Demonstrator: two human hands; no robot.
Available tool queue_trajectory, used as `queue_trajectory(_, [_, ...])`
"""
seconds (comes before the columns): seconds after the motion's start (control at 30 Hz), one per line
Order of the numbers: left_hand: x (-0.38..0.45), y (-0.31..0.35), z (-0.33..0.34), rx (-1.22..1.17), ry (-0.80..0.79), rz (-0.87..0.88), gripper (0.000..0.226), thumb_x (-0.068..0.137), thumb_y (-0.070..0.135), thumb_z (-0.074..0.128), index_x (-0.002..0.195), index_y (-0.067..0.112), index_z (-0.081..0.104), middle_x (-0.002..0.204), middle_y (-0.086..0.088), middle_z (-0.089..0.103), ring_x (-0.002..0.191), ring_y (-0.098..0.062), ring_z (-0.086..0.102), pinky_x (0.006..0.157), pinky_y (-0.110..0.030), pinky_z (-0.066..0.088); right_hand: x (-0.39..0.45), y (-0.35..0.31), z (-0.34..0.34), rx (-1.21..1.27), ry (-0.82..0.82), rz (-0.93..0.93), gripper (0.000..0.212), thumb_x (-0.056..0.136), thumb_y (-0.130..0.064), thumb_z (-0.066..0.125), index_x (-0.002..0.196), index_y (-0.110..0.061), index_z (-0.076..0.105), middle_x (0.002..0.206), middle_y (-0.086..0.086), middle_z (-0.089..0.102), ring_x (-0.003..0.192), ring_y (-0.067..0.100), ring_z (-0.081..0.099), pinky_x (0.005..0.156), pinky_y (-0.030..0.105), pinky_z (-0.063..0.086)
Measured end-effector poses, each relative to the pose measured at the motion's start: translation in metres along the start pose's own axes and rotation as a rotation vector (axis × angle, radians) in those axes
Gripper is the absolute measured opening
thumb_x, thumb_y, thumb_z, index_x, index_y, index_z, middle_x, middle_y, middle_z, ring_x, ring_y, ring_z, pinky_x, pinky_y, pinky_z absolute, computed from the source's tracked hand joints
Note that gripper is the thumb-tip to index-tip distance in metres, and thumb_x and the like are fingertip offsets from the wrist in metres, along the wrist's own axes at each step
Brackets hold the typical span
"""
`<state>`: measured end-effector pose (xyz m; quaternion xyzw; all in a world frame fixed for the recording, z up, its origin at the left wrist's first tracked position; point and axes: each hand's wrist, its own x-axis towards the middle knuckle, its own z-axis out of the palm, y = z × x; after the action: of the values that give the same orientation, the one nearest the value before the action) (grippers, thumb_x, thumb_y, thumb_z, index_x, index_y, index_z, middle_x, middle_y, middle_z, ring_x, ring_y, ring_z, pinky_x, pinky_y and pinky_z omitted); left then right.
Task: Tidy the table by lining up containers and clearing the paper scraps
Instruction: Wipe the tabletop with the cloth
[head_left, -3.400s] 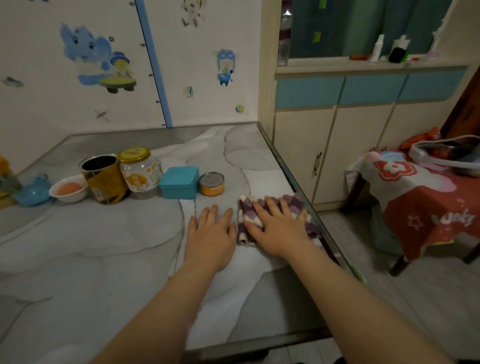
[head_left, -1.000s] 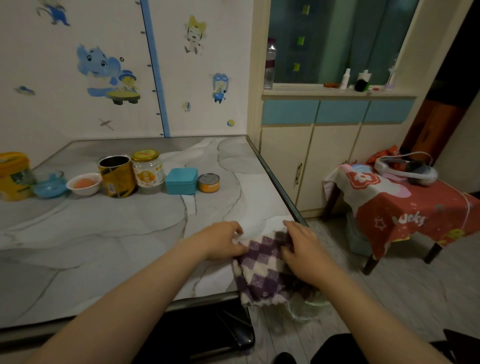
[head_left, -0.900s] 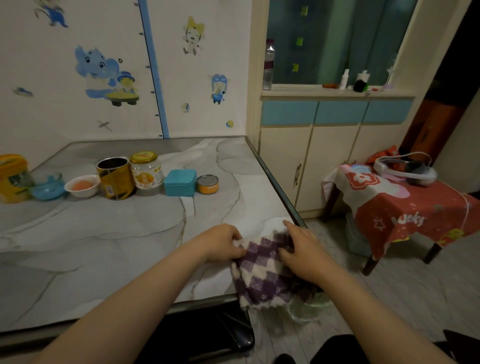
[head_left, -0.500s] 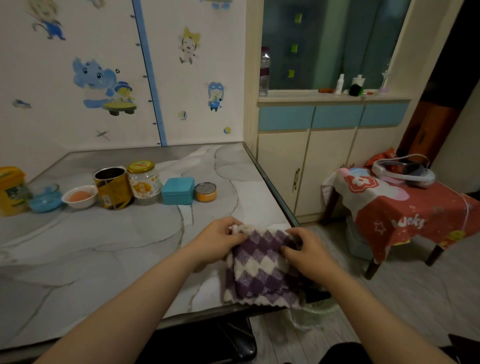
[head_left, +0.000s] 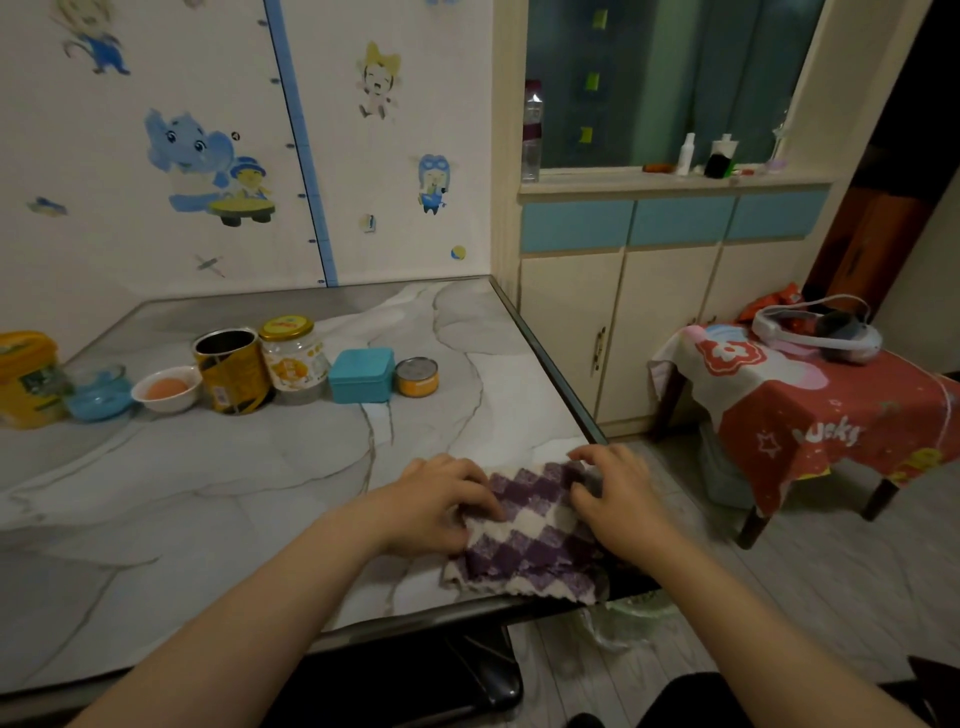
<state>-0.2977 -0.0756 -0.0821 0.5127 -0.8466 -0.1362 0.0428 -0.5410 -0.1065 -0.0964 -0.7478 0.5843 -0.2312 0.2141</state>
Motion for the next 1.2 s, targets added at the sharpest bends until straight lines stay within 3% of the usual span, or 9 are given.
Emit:
queue_trajectory(0.13, [0.004, -0.006, -0.003, 0.021, 0.101, 0.061, 0.022, 0.088, 0.037, 0.061, 0.109, 0.040, 0.069, 0.123, 0.018, 0.054, 0.118, -0.005, 0.042, 0.101, -0.031, 0.028, 0.000, 0.003, 0.004, 0.009, -0.031, -0.037, 0.032, 0.093, -0.026, 0.053, 0.125, -0.028, 0.054, 0.122, -0.006, 0.043, 0.124, 0.016, 0.035, 0.106, 0.034, 0.033])
queue_trajectory(0.27, [0.006, -0.004, 0.000, -0.102, 0.194, 0.060, 0.017, 0.088, 0.032, 0.064, 0.103, 0.033, 0.072, 0.111, 0.015, 0.063, 0.106, -0.003, 0.053, 0.100, -0.032, 0.038, -0.001, 0.009, 0.004, -0.031, -0.053, -0.043, 0.038, 0.094, -0.022, 0.049, 0.131, -0.029, 0.053, 0.131, -0.005, 0.043, 0.128, 0.018, 0.035, 0.110, 0.038, 0.032])
queue_trajectory(0.47, [0.006, -0.007, 0.001, -0.183, 0.112, 0.039, 0.019, 0.085, 0.023, 0.064, 0.100, 0.031, 0.072, 0.116, 0.013, 0.059, 0.107, -0.005, 0.054, 0.098, -0.019, 0.040, -0.001, 0.013, 0.003, -0.093, -0.070, -0.055, 0.044, 0.095, -0.023, 0.048, 0.138, -0.033, 0.046, 0.143, -0.005, 0.037, 0.133, 0.018, 0.029, 0.113, 0.037, 0.026])
queue_trajectory(0.63, [0.000, -0.006, -0.002, -0.718, 0.160, -0.053, 0.021, 0.086, 0.001, 0.061, 0.092, 0.019, 0.069, 0.112, 0.004, 0.069, 0.108, -0.005, 0.063, 0.097, -0.021, 0.047, 0.003, 0.009, 0.002, -0.077, -0.067, -0.039, 0.053, 0.095, -0.031, 0.050, 0.146, -0.030, 0.036, 0.150, -0.004, 0.030, 0.139, 0.019, 0.024, 0.116, 0.042, 0.023])
queue_trajectory(0.73, [-0.005, -0.006, -0.002, -0.890, 0.155, -0.085, 0.023, 0.088, -0.009, 0.054, 0.090, 0.011, 0.067, 0.116, -0.002, 0.068, 0.111, -0.008, 0.063, 0.093, -0.019, 0.048, 0.006, 0.008, 0.003, -0.099, -0.070, -0.022, 0.051, 0.096, -0.032, 0.049, 0.145, -0.030, 0.037, 0.149, -0.003, 0.032, 0.138, 0.019, 0.025, 0.116, 0.042, 0.022])
queue_trajectory(0.93, [-0.011, -0.007, -0.016, -0.731, -0.051, -0.111, 0.024, 0.087, 0.002, 0.052, 0.087, 0.014, 0.074, 0.121, 0.000, 0.064, 0.114, -0.003, 0.057, 0.089, -0.007, 0.042, 0.010, 0.006, 0.002, -0.107, -0.064, 0.000, 0.036, 0.097, -0.037, 0.045, 0.130, -0.025, 0.052, 0.131, -0.003, 0.046, 0.128, 0.019, 0.035, 0.110, 0.041, 0.029])
queue_trajectory(1.07, [0.011, -0.007, -0.020, -0.320, 0.162, -0.233, 0.029, 0.090, 0.030, 0.060, 0.119, 0.026, 0.062, 0.123, 0.003, 0.055, 0.114, -0.013, 0.052, 0.101, -0.029, 0.042, 0.014, 0.002, -0.003, -0.108, -0.075, 0.026, 0.026, 0.093, -0.045, 0.047, 0.107, -0.026, 0.059, 0.110, -0.006, 0.048, 0.113, 0.017, 0.041, 0.102, 0.038, 0.034])
queue_trajectory(1.13, [0.021, -0.005, -0.015, -0.144, 0.069, -0.300, 0.048, 0.088, 0.048, 0.059, 0.130, 0.027, 0.053, 0.128, 0.000, 0.051, 0.118, -0.018, 0.049, 0.103, -0.036, 0.040, 0.015, 0.003, -0.004, -0.118, -0.104, 0.016, 0.023, 0.088, -0.047, 0.056, 0.097, -0.025, 0.057, 0.103, -0.007, 0.047, 0.106, 0.015, 0.042, 0.096, 0.037, 0.038])
queue_trajectory(1.2, [0.027, -0.003, -0.012, -0.117, 0.008, -0.353, 0.046, 0.086, 0.051, 0.060, 0.122, 0.023, 0.059, 0.122, -0.003, 0.057, 0.110, -0.020, 0.053, 0.094, -0.035, 0.044, 0.017, 0.003, -0.005, -0.054, -0.128, 0.007, 0.022, 0.087, -0.042, 0.061, 0.094, -0.022, 0.057, 0.099, -0.005, 0.051, 0.100, 0.017, 0.048, 0.086, 0.032, 0.043])
